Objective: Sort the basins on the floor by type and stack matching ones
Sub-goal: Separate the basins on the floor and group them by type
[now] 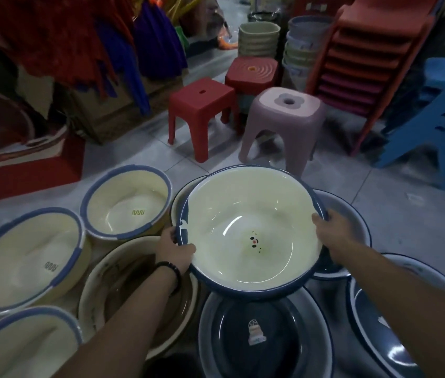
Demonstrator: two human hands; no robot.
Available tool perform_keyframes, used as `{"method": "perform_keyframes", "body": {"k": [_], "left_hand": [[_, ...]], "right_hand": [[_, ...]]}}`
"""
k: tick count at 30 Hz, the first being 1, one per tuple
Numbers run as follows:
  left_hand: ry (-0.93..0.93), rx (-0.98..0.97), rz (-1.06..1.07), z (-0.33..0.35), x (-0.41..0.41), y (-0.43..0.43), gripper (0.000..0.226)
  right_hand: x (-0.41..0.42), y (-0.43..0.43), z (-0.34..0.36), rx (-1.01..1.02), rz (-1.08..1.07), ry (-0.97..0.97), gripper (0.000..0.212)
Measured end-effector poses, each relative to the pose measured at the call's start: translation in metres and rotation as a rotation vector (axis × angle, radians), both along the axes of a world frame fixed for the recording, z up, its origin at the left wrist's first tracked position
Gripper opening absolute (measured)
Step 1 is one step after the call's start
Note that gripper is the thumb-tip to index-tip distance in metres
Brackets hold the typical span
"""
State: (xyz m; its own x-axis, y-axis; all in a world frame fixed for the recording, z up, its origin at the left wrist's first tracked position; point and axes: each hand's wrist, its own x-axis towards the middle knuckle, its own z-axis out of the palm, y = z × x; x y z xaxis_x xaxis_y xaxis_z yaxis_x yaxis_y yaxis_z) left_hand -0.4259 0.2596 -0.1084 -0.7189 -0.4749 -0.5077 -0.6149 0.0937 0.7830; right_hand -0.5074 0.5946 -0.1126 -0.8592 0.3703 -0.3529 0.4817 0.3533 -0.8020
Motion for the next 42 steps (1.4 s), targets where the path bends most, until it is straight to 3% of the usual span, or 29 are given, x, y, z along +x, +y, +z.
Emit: {"method": "perform_keyframes", "body": {"k": [8,11,14,16,21,23,29,32,35,39,42], "left_hand": [[-0.051,-0.035,0.02,-0.005,0.0,0.007,0.071],[-0.093,0.049,0.052,-0.007,0.001,0.011,0.064],[-0.264,0.3,0.076,-0.018,0.009,0.015,0.061],[-0.257,0.39,0.106,-0.023,0.016,0.023,0.059],[-0.104,0.299,0.118,-0.01,0.024,0.056,0.034],[-0.085,0.26,0.064,-0.003,0.022,0.072,0.041],[-0.033,0.11,-0.303,0.007,-0.012,0.145,0.069],[-0.061,0.216,-0.533,0.1,0.006,0.23,0.05],[-0.16,0.284,-0.781,0.151,0.023,0.308,0.024],[-0.008,-0.17,-1.219,0.151,0.047,0.388,0.031],[0.031,-0.444,-1.531,0.133,0.078,0.428,0.038]], "right_hand": [[-0.011,0.009,-0.019,0.074,0.09,-0.133,0.035],[-0.011,0.013,-0.022,-0.094,0.046,-0.243,0.042],[0.007,0.02,-0.021,-0.338,-0.057,-0.407,0.05],[0.035,0.021,-0.022,-0.522,-0.07,-0.474,0.051],[0.114,0.021,-0.021,-0.796,-0.193,-0.393,0.05],[0.14,0.027,-0.011,-0.878,-0.241,-0.373,0.046],[0.188,0.084,0.024,-1.005,-0.537,-0.209,0.043],[0.198,0.152,0.046,-0.924,-0.686,-0.095,0.042],[0.214,0.235,0.06,-0.837,-0.784,-0.027,0.023],[0.228,0.32,0.046,-0.766,-0.948,0.057,0.051],[0.231,0.36,0.027,-0.759,-1.066,0.171,0.054]]}}
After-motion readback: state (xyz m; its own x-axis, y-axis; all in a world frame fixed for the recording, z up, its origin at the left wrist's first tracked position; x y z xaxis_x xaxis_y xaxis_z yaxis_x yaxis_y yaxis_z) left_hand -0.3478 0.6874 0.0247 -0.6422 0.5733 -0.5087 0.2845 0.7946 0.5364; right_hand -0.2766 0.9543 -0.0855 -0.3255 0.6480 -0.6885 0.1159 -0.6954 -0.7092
